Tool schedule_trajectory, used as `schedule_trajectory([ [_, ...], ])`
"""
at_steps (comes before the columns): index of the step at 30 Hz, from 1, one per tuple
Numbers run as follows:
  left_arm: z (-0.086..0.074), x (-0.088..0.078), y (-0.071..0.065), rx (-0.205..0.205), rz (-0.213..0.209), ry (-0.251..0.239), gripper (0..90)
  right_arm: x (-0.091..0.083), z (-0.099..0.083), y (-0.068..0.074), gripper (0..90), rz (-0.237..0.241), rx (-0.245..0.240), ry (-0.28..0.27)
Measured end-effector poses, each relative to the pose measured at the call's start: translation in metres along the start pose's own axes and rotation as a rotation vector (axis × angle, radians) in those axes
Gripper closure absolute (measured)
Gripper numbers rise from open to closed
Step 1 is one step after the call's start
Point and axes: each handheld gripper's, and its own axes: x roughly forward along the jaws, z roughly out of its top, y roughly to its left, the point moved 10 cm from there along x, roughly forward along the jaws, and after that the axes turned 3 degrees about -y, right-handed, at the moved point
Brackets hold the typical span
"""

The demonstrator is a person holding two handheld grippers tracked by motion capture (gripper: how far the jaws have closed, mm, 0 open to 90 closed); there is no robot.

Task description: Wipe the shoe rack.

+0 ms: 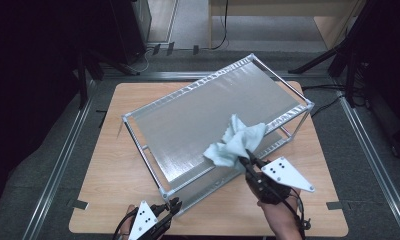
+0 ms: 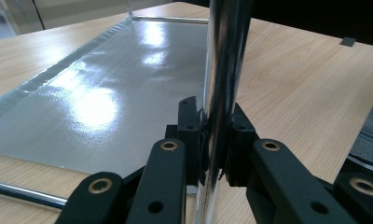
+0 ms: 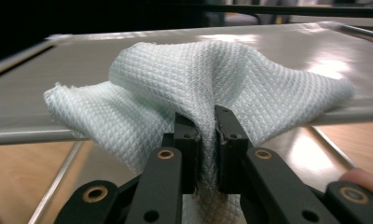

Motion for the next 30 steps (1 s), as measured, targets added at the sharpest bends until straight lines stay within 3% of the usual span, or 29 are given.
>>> schedule_trajectory([
  [7, 0.000, 0.000, 0.000, 0.002, 0.000, 0.000, 80.8, 0.000, -0.003, -0.062, 81.8, -0.165, 0.055, -0.022],
  [10, 0.000, 0.000, 0.000, 0.002, 0.000, 0.000, 80.8, -0.001, -0.005, -0.081, 81.7, -0.220, 0.070, -0.036],
  [16, -0.001, 0.000, 0.000, 0.005, 0.001, 0.002, 80.8, -0.005, -0.008, -0.110, 81.5, -0.327, 0.106, -0.065],
  [20, -0.001, 0.000, 0.000, 0.005, 0.000, 0.002, 80.9, -0.007, -0.010, -0.120, 81.6, -0.356, 0.114, -0.068],
  [24, 0.000, 0.001, 0.000, 0.001, -0.001, 0.003, 80.8, -0.007, -0.012, -0.112, 81.6, -0.328, 0.110, -0.057],
  [27, 0.001, 0.003, -0.002, 0.001, -0.003, 0.001, 80.9, -0.005, -0.010, -0.088, 81.6, -0.263, 0.077, -0.048],
  [30, 0.001, 0.004, -0.003, 0.005, -0.007, 0.001, 80.9, -0.005, -0.004, -0.055, 81.5, -0.181, 0.034, -0.047],
])
